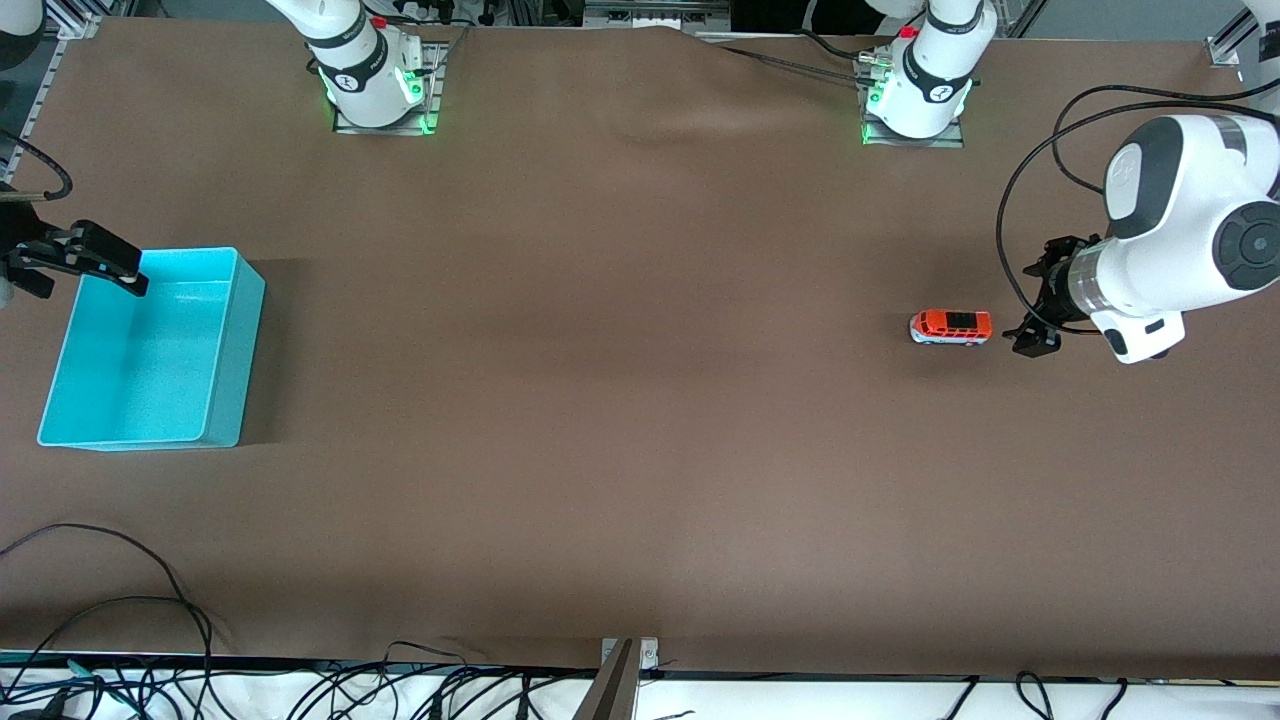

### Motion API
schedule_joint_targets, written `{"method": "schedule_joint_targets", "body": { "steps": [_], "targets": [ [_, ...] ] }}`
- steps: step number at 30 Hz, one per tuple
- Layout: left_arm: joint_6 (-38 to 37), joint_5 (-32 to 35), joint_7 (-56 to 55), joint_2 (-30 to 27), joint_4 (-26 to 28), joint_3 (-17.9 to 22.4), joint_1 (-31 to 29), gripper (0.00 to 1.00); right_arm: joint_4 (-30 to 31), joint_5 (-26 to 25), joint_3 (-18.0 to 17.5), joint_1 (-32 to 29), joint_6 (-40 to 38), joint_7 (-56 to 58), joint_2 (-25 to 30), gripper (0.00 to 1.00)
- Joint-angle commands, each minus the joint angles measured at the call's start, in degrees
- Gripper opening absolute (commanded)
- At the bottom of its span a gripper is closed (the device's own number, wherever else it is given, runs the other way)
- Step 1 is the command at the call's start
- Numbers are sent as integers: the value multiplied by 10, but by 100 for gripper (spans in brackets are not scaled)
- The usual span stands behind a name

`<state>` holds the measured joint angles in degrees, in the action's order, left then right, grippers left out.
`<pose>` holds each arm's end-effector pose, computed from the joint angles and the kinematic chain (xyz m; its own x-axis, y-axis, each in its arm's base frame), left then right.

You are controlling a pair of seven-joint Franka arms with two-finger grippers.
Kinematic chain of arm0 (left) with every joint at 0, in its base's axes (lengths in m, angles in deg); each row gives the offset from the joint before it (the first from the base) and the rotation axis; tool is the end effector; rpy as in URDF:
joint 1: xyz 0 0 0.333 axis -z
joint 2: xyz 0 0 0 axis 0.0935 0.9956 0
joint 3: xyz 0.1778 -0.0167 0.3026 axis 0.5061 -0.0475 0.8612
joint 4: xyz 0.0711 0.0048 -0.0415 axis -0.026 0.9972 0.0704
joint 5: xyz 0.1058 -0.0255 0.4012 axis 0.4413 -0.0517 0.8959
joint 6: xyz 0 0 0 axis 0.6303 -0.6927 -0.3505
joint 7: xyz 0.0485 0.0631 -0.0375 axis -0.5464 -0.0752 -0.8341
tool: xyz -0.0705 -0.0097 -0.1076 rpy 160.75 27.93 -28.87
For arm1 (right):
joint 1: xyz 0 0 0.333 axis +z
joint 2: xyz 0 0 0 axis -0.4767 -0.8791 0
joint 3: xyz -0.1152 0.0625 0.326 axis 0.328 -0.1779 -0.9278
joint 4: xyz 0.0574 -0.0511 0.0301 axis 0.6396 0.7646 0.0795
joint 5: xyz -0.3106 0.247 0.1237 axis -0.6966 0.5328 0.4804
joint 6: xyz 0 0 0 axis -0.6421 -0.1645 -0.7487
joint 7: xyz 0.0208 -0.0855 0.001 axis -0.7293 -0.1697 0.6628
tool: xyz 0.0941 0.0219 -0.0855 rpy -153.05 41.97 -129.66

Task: Wind up bus and store in blue box

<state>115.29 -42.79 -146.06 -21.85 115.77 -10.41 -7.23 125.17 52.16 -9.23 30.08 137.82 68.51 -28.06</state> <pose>0.5796 -0.0050 0.3865 0.2652 0.9615 -0.0721 0.9286 -0.2748 -0.2495 0.6250 -0.0167 0.6216 0.9967 0.0540 0.0611 0.0521 -0.9981 0.0325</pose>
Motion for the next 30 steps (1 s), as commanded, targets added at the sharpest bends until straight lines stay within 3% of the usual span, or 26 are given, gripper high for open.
{"method": "schedule_joint_targets", "body": {
  "steps": [1, 5, 12, 18, 25, 30],
  "targets": [
    [90, 9, -69, -28, 91, -1, -1, 100, -6, -5, -2, 1, -7, -5, 1, 100],
    [158, 11, -88, -40, 147, -1, 0, 100, -6, -5, -2, 1, -7, -5, 1, 100],
    [198, 12, -90, -40, 189, -1, -1, 100, -6, -5, -2, 1, -7, -5, 1, 100],
    [275, 14, -106, -54, 249, -1, -4, 100, -6, -5, -3, 1, -7, -5, 1, 100],
    [363, 14, -120, -43, 292, -1, -5, 100, -6, -5, -3, 1, -7, -5, 1, 100],
    [408, 14, -146, -12, 292, -1, -7, 100, -6, -5, -3, 1, -7, -5, 1, 100]
  ]
}}
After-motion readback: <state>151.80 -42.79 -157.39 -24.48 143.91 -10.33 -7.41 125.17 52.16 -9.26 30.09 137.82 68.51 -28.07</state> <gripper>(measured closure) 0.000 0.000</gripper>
